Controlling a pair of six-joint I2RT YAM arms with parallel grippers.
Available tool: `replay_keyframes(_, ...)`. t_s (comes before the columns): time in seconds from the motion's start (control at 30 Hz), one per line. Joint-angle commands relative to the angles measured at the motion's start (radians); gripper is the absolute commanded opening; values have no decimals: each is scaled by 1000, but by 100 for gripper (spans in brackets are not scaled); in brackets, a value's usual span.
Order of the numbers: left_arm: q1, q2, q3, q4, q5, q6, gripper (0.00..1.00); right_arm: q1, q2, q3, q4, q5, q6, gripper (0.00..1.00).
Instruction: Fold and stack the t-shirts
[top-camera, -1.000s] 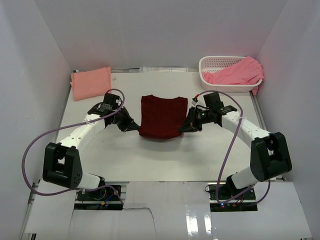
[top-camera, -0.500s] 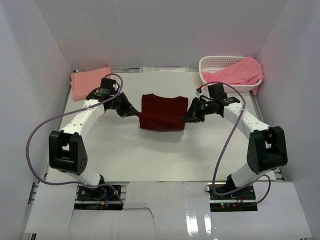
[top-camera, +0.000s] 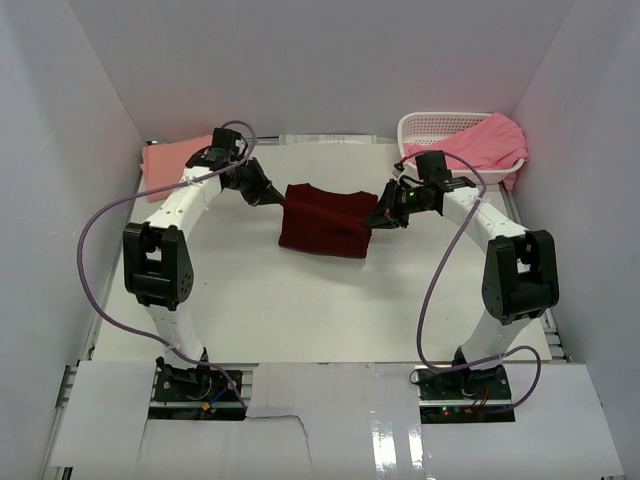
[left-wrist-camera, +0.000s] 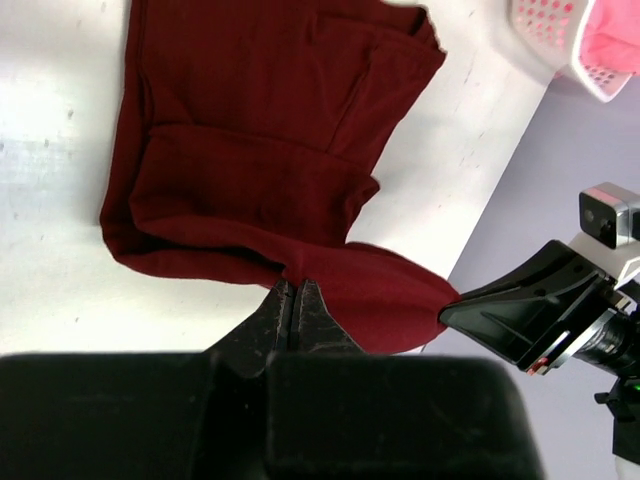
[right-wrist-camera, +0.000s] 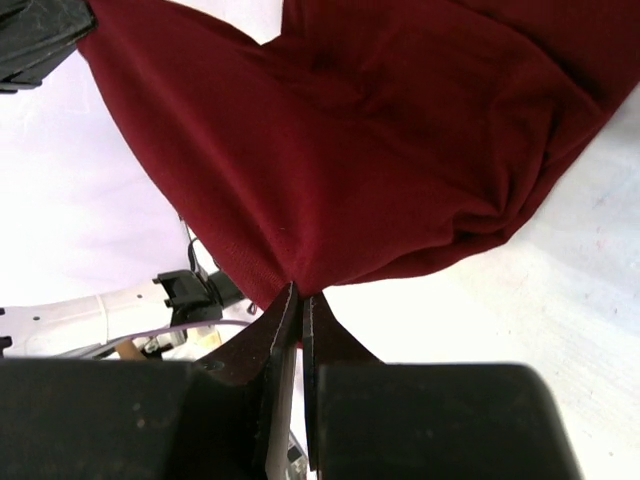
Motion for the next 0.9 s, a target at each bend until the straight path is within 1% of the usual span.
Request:
replay_keyframes(0.0,19,22,122,-32,-17,25,0,-13,7,85,-25,2,-14,8)
replay_keyframes(0.57,17,273,508,-102,12,34,0,-64,142,319,-88,34,-13,8)
replay_keyframes(0.73,17,373,608,-62,45,24,0,-84,215,398,-91,53,-13,8)
replay_keyframes(0.87,19,434,648,36,51,7,0,-101,290,495,-87,82,-14,8)
